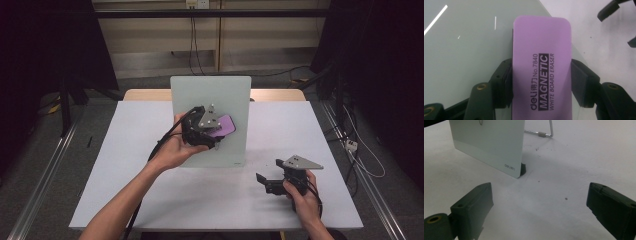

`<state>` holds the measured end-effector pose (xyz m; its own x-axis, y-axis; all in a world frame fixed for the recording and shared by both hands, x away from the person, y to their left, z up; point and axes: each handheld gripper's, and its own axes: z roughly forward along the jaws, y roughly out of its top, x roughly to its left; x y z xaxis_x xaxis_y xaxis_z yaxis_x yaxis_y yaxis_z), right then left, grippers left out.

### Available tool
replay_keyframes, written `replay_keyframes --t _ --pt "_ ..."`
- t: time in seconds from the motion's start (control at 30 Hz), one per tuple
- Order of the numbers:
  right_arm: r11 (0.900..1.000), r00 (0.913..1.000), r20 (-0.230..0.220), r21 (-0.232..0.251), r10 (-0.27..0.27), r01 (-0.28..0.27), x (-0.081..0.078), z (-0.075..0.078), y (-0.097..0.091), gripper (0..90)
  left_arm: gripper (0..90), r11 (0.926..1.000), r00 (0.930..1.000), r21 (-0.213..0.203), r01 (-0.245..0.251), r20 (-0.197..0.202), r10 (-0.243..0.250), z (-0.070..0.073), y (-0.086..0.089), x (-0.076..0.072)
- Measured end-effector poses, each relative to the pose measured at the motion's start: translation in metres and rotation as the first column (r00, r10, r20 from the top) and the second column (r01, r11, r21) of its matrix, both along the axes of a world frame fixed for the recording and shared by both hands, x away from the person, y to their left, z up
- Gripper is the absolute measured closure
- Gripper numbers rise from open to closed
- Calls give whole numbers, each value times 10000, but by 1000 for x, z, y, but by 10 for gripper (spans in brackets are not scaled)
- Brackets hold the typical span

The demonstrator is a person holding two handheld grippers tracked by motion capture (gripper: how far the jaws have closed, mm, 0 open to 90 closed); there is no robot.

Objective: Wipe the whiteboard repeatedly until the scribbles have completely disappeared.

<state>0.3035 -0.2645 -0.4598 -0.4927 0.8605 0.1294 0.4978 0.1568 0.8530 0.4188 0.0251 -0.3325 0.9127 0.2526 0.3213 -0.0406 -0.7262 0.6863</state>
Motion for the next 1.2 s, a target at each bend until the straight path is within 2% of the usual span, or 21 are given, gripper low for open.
replay_keyframes --t 0.07,0.17,0.37,0.53,0.67,0.77,0.83,1.2 --pt "10000 10000 -11 -13 15 -15 0 0 0 70 410 9999 10000 110 43 66 -44 0 0 0" --pt "10000 10000 -9 -3 27 -27 0 0 0 70 410 10000 10000 31 79 -33 -79 2 2 2" --pt "10000 10000 -23 5 21 -21 0 0 0 70 411 9993 9998 -291 -218 40 220 17 16 8" --pt "10000 10000 5 -4 26 -26 0 0 1 70 411 9971 9979 -536 -544 322 562 32 32 13" --pt "10000 10000 17 -21 38 -38 1 0 1 70 411 9927 9968 -952 -745 231 770 37 44 17" --pt "10000 10000 -3 -23 40 -40 1 0 1 70 410 9918 9962 -1000 -799 256 829 34 48 16" --pt "10000 10000 2 -29 31 -31 0 0 1 70 410 9933 9964 -855 -774 280 801 29 50 14" --pt "10000 10000 -3 -45 6 -6 -1 0 1 70 410 9979 9984 -320 -559 -79 556 -8 52 -1"
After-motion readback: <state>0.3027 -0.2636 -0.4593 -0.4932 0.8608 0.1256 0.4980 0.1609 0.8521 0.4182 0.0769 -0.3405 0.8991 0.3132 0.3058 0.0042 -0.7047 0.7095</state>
